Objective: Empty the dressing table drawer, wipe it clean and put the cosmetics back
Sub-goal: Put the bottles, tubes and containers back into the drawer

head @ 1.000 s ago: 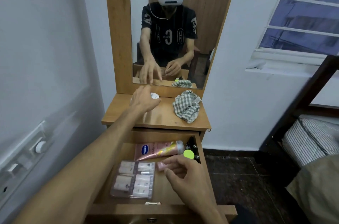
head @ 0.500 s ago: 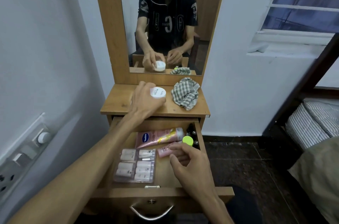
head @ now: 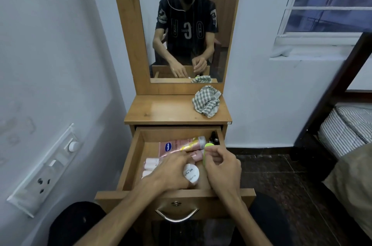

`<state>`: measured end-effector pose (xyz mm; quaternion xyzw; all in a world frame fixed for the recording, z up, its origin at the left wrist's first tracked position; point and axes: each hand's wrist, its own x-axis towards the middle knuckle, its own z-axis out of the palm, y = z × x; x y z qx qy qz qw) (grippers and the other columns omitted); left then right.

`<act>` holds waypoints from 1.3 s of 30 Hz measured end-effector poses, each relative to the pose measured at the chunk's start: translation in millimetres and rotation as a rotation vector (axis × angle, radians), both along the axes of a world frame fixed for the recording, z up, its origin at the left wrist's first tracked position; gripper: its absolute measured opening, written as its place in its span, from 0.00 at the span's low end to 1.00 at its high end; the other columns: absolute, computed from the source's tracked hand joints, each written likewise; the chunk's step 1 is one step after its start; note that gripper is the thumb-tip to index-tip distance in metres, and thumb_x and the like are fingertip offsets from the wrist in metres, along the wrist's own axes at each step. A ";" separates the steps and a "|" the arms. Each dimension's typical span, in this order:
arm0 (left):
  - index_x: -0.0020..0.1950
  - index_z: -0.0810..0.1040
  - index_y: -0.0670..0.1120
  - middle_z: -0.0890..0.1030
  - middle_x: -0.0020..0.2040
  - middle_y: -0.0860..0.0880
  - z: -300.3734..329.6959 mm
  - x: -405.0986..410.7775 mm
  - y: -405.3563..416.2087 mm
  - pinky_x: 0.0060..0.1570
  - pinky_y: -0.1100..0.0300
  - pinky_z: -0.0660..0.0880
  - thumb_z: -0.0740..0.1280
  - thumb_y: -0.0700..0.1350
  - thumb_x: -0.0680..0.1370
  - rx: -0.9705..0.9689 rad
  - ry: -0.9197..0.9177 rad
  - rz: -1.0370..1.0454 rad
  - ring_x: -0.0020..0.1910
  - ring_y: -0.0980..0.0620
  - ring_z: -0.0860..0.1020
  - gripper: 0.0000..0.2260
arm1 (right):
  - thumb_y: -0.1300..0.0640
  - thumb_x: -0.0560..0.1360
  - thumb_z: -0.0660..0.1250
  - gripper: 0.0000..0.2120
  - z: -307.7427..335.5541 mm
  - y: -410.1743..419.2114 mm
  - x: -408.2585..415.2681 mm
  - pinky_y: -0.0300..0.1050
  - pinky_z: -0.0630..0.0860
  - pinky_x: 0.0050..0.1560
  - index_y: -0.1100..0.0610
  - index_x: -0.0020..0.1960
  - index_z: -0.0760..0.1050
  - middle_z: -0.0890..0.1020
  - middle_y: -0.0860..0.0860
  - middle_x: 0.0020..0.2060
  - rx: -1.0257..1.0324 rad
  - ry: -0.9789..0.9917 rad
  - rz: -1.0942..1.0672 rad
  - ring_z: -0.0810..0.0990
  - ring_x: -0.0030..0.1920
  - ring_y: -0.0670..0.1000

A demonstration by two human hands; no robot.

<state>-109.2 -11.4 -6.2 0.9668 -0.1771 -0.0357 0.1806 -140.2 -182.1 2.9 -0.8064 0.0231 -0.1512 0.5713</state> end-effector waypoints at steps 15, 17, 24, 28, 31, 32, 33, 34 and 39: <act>0.65 0.78 0.58 0.73 0.58 0.61 14.2 6.5 -1.5 0.58 0.53 0.77 0.78 0.58 0.67 -0.125 0.068 0.009 0.56 0.58 0.75 0.27 | 0.55 0.77 0.74 0.03 -9.2 0.8 5.6 0.31 0.81 0.43 0.47 0.49 0.85 0.85 0.39 0.37 -0.156 -0.006 0.008 0.83 0.44 0.35; 0.61 0.79 0.60 0.74 0.54 0.62 25.7 2.0 11.3 0.58 0.52 0.77 0.79 0.61 0.65 -0.278 0.126 0.033 0.54 0.60 0.76 0.26 | 0.55 0.76 0.75 0.03 -9.4 1.6 5.0 0.36 0.83 0.44 0.47 0.49 0.85 0.85 0.39 0.38 -0.152 -0.021 0.029 0.84 0.44 0.36; 0.78 0.50 0.70 0.49 0.77 0.65 49.0 -38.4 55.4 0.76 0.47 0.62 0.81 0.65 0.59 0.011 0.355 -0.082 0.77 0.55 0.53 0.56 | 0.41 0.73 0.74 0.23 1.0 2.9 -11.4 0.36 0.69 0.69 0.44 0.66 0.78 0.78 0.36 0.64 -0.475 -0.348 0.471 0.74 0.67 0.39; 0.79 0.43 0.68 0.44 0.78 0.64 41.2 -41.8 61.5 0.78 0.51 0.57 0.78 0.63 0.59 0.052 0.168 -0.039 0.79 0.53 0.48 0.58 | 0.35 0.72 0.71 0.39 1.4 0.7 -12.2 0.40 0.48 0.80 0.41 0.79 0.62 0.60 0.38 0.80 -0.697 -0.289 0.706 0.53 0.80 0.37; 0.80 0.43 0.65 0.41 0.78 0.64 37.8 -37.4 64.1 0.78 0.56 0.51 0.78 0.64 0.59 0.034 0.069 -0.040 0.78 0.58 0.43 0.59 | 0.34 0.72 0.71 0.44 3.2 0.3 -3.6 0.47 0.44 0.82 0.41 0.82 0.55 0.54 0.40 0.82 -0.786 -0.261 0.708 0.46 0.82 0.39; 0.81 0.43 0.64 0.40 0.79 0.64 37.5 -35.0 64.6 0.78 0.56 0.48 0.77 0.65 0.59 0.037 0.038 -0.038 0.79 0.59 0.40 0.60 | 0.33 0.71 0.71 0.45 4.9 0.7 1.3 0.46 0.42 0.82 0.41 0.82 0.54 0.52 0.40 0.83 -0.813 -0.258 0.702 0.45 0.82 0.40; 0.81 0.42 0.62 0.38 0.80 0.63 36.6 -31.4 65.4 0.78 0.56 0.45 0.77 0.65 0.59 0.044 0.006 -0.034 0.79 0.60 0.38 0.60 | 0.32 0.71 0.72 0.47 6.9 1.4 7.0 0.45 0.40 0.81 0.41 0.83 0.53 0.50 0.40 0.84 -0.844 -0.255 0.697 0.43 0.82 0.40; 0.82 0.41 0.61 0.36 0.80 0.62 35.6 -27.7 65.8 0.77 0.57 0.43 0.76 0.66 0.59 0.056 -0.026 -0.027 0.79 0.60 0.36 0.61 | 0.31 0.70 0.72 0.49 9.4 2.4 13.2 0.44 0.37 0.81 0.41 0.83 0.52 0.48 0.41 0.84 -0.877 -0.253 0.690 0.42 0.83 0.41; 0.83 0.40 0.56 0.35 0.81 0.58 36.7 0.1 67.0 0.77 0.57 0.38 0.76 0.65 0.62 0.058 -0.107 0.027 0.78 0.60 0.33 0.60 | 0.32 0.68 0.74 0.58 20.2 11.6 57.4 0.49 0.32 0.80 0.48 0.85 0.44 0.43 0.51 0.85 -1.074 -0.249 0.651 0.39 0.84 0.49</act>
